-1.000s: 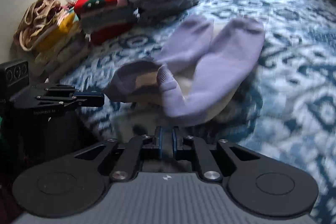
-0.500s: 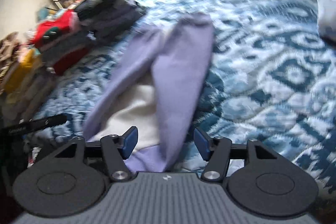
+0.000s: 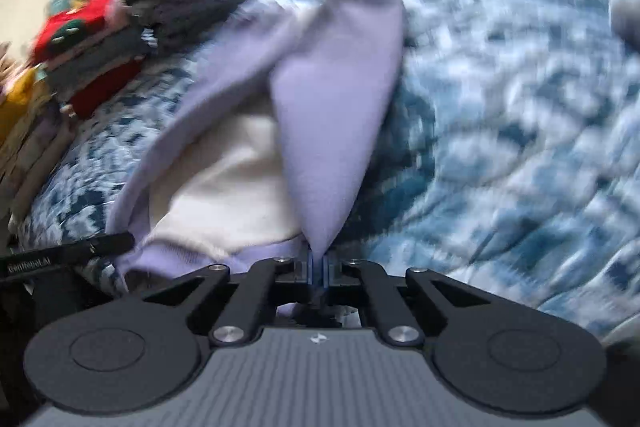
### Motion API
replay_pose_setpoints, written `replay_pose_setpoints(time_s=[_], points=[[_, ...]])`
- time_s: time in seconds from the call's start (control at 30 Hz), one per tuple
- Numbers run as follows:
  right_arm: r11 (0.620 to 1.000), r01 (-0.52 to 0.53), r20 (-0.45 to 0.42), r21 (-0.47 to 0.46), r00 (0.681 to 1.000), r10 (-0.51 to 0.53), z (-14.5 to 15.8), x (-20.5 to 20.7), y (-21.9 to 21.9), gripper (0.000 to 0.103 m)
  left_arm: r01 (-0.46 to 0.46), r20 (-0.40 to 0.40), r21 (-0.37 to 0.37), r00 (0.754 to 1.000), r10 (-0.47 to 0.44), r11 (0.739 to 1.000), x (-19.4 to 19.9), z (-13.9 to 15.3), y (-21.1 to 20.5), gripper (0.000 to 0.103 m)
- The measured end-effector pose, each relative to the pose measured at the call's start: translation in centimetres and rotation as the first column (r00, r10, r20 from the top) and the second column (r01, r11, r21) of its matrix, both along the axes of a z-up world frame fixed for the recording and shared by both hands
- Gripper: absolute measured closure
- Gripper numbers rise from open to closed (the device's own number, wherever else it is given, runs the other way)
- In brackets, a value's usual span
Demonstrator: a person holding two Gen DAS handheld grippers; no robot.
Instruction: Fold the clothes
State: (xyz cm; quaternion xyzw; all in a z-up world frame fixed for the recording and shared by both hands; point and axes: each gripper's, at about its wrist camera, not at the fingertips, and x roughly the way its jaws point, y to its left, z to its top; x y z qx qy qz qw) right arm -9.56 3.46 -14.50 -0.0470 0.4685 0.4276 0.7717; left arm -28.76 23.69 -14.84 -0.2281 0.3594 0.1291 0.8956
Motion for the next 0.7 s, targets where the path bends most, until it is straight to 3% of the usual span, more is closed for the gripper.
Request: replay_pose_setpoints(time_s=[0.1,0.17,0.2,0.23,0.3,0.37,0.47,0.63,0.7], points=[[0.984,-0.115,0.052,-0.134,0.991,0.123,-0.3,-1.0,0.6,0.096,0.047,-0.118,-0.013,0.992,-0.048,0.999,0.9,-2.7,-0.1,0.097],[0.972,-0.124,0.037,-0.202,0.99,0.134,-2.0,-0.8,1.1,0.094,0.026,-0.123,-0.021,0.992,-0.028,0.999,0.6,-3.2,0.1,0.096],[0.978,-0.108,0.016,-0.179,0.993,0.113,-1.7,-0.5,0.7,0.092,0.027,-0.11,-0.029,0.993,-0.03,0.999,0.4,-3.0,0.1,0.09],[0.984,-0.091,-0.006,-0.155,0.996,0.092,-1.5,-0.1,0.4,0.089,0.029,-0.099,-0.037,0.995,-0.033,0.999,0.1,-2.8,0.2,0.072],[0.993,-0.059,-0.044,-0.104,0.998,0.054,-0.9,0.4,-0.5,0.061,0.026,-0.071,-0.047,0.997,-0.029,0.999,-0.3,-2.4,0.5,0.054],[0.998,-0.027,-0.076,-0.05,0.997,0.023,-0.4,0.8,-1.7,0.054,0.02,-0.047,-0.059,0.999,-0.023,0.998,-0.7,-2.0,0.8,0.054],[0.999,0.035,-0.163,0.021,0.986,-0.031,-0.1,1.6,-3.2,0.054,-0.011,-0.02,-0.088,1.0,0.01,0.996,-1.1,-1.5,1.5,0.054],[0.958,0.207,-0.374,0.2,0.919,-0.121,-1.5,4.8,-6.5,0.039,-0.027,0.003,-0.08,1.0,0.028,0.996,0.0,-0.6,2.6,0.053],[0.948,0.229,-0.375,0.22,0.917,-0.134,-2.1,5.7,-7.0,0.039,-0.025,0.012,-0.061,1.0,0.026,0.998,0.7,-0.1,3.1,0.053]])
